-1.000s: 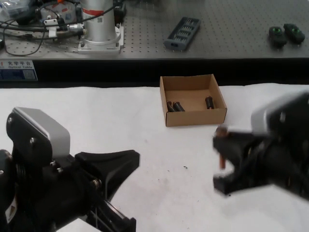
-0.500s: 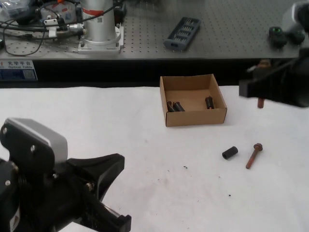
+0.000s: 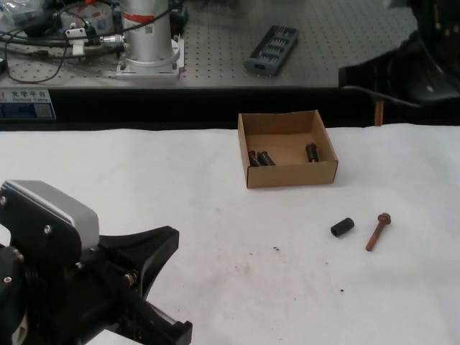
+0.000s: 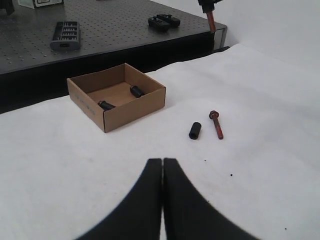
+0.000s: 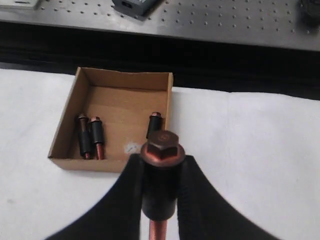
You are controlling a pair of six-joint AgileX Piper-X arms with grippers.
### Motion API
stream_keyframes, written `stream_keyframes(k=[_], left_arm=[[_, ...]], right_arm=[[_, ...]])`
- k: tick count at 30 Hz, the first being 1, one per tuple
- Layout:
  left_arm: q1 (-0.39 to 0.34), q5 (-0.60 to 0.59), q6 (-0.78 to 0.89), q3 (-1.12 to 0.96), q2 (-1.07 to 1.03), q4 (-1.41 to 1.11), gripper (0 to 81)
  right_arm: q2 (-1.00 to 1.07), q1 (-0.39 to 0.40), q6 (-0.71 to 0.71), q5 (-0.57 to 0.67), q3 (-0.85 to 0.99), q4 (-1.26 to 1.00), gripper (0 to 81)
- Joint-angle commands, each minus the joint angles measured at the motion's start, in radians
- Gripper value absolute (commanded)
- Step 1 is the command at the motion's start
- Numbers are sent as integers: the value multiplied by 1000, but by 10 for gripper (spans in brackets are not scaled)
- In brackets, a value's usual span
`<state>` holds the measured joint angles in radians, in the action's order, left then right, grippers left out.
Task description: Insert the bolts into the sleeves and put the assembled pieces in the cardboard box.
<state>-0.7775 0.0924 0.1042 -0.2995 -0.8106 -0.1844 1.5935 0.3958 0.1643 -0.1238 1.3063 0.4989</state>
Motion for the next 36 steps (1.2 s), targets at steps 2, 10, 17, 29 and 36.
stream_keyframes(k=[2,10,17,29,36], left_arm=[[-2,10,-14,0,1,-14,6],[-2,10,-16,0,-78,-59,6],[-2,10,-41,0,-127,-88,6],[-2,36,-62,0,-127,-88,6],[-2,35,-64,0,-127,-88,6]], right_arm=[[11,-11,-8,26,35,0,54],[162,-46,16,115,194,0,54],[298,-50,16,142,312,8,54],[532,-61,14,183,442,12,54],[592,-72,14,186,473,-7,54]])
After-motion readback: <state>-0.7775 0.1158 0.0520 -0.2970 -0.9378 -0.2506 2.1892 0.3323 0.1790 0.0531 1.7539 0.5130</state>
